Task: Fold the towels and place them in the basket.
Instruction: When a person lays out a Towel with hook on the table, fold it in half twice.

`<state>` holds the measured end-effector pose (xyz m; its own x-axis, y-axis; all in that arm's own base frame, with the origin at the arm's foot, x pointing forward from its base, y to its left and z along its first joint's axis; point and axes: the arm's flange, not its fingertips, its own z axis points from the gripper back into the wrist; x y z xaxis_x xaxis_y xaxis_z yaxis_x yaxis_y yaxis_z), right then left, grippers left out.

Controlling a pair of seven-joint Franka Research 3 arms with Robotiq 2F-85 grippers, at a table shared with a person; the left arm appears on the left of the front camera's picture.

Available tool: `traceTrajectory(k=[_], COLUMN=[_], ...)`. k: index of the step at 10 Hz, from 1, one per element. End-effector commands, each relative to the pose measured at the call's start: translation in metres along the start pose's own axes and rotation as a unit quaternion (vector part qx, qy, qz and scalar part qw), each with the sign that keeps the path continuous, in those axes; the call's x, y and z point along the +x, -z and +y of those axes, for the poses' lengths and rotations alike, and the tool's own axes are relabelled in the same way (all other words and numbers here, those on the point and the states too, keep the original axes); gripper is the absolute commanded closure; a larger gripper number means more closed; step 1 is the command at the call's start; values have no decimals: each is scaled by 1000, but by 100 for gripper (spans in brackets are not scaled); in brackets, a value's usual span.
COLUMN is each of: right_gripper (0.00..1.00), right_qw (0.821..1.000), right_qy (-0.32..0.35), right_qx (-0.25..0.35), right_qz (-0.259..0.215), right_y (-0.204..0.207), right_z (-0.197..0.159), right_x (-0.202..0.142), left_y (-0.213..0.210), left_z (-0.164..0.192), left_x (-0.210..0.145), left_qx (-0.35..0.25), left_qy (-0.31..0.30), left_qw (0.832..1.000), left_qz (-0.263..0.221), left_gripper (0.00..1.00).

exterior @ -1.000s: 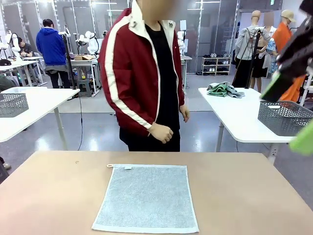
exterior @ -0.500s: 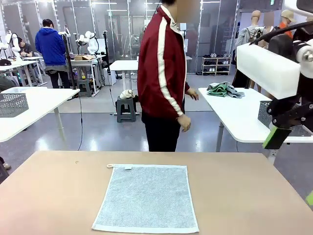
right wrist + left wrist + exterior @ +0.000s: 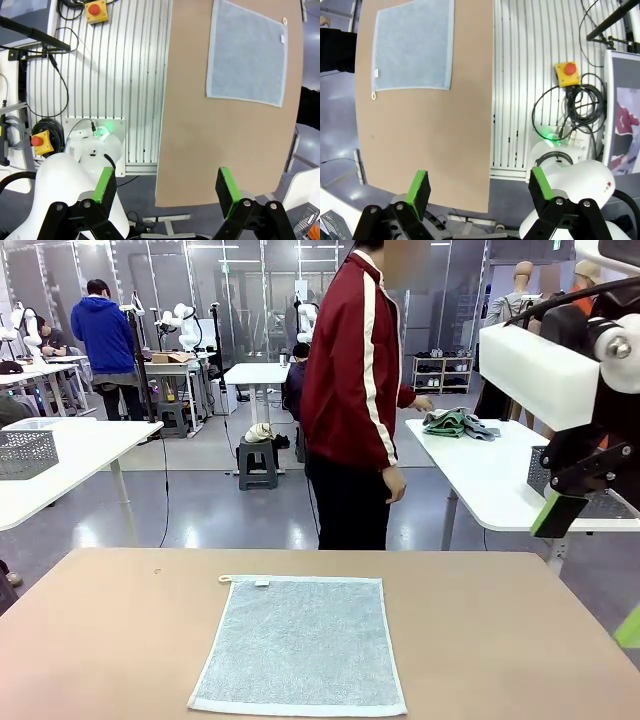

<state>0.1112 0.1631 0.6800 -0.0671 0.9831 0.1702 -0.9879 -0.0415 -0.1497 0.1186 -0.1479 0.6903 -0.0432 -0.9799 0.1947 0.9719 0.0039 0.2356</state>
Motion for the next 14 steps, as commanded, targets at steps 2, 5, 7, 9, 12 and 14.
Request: traceTrajectory(k=[2,5,7,9,12,14], right_gripper=[0,0,0,0,0,0], right_qw=[1000,998,994,990,987,988], right_qy=[0,-38,-41,-38,-23,-7], right_qx=[0,33,59,97,114,111], right_qz=[0,49,80,100,109,110], right_y=[0,46,98,158,219,243], right_z=[0,-16,-22,-22,-23,-26], right_x=[0,42,55,59,47,51], left_y=[0,59,124,184,239,267], left_z=[0,10,14,7,-1,-3], left_x=[0,66,91,94,73,66], left_qx=[0,-20,-44,-61,-74,-70], left_qy=[0,55,83,90,64,34], left_qw=[1000,994,988,983,983,986], left_qz=[0,95,123,148,156,145], left_gripper=[0,0,0,0,0,0])
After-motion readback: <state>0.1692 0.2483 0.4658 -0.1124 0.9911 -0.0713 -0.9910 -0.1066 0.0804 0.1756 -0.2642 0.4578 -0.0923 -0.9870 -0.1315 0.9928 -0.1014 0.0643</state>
